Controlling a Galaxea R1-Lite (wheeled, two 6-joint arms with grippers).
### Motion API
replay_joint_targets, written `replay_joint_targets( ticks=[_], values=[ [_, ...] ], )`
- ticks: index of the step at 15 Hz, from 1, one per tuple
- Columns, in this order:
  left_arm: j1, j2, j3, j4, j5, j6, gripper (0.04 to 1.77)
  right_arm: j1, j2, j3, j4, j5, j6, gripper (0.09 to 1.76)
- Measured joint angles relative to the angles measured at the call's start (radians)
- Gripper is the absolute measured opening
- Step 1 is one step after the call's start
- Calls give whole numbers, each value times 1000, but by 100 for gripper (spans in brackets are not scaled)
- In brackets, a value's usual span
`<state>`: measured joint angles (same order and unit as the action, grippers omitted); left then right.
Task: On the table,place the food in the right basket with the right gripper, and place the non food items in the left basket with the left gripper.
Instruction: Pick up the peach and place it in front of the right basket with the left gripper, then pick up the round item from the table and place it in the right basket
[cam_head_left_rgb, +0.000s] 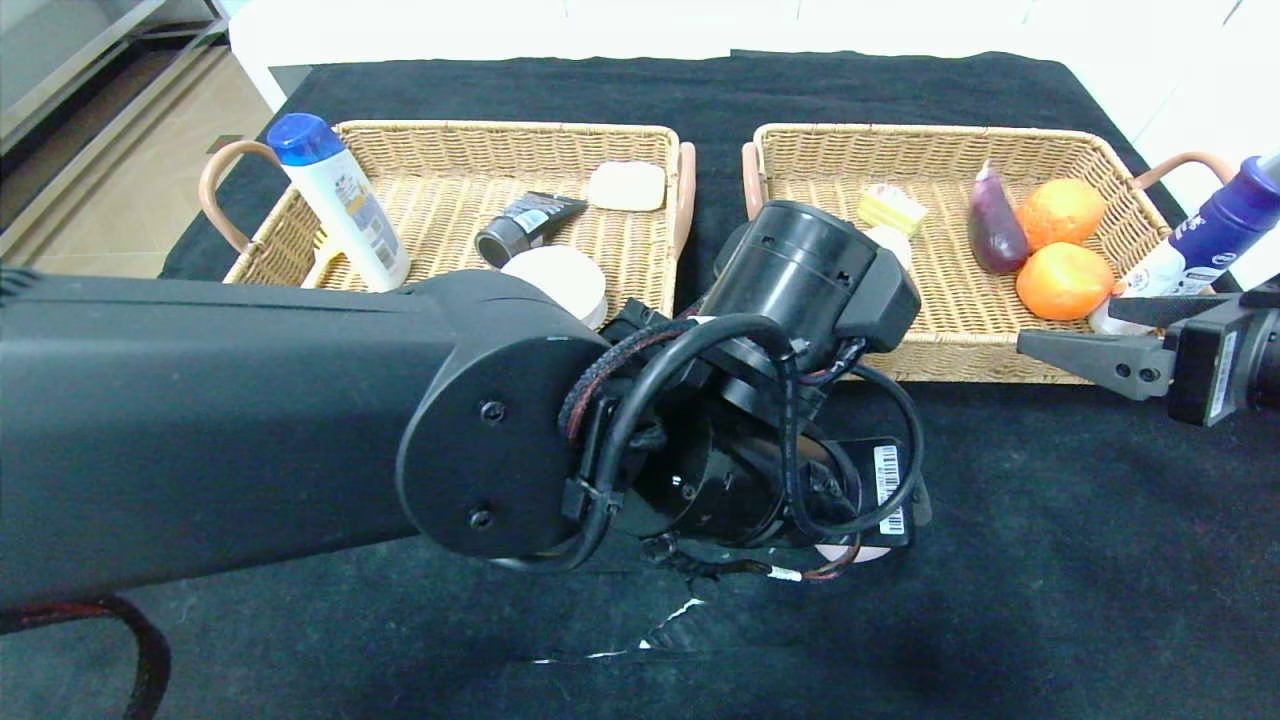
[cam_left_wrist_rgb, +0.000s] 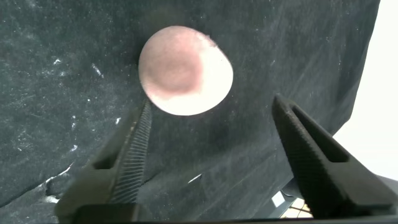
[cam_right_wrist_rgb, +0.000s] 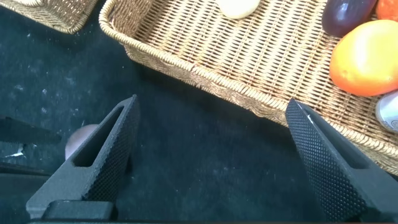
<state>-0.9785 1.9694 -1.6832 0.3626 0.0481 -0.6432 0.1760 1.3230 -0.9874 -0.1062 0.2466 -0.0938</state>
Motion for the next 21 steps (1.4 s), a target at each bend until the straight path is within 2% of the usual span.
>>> replay_joint_targets(
  ticks=[8,12,18,21],
  values=[
    [0,-25,-4,8,15,6,161,0,-1,-1,0,0,0,171],
    [11,-96,3,21,16,60,166,1,-4,0,0,0,0,171],
    [80,-234,31,142,14,118,169,4,-6,1,0,0,0,171],
    [107,-299,101,150,13,176,169,5,-5,2,0,0,0,171]
  ],
)
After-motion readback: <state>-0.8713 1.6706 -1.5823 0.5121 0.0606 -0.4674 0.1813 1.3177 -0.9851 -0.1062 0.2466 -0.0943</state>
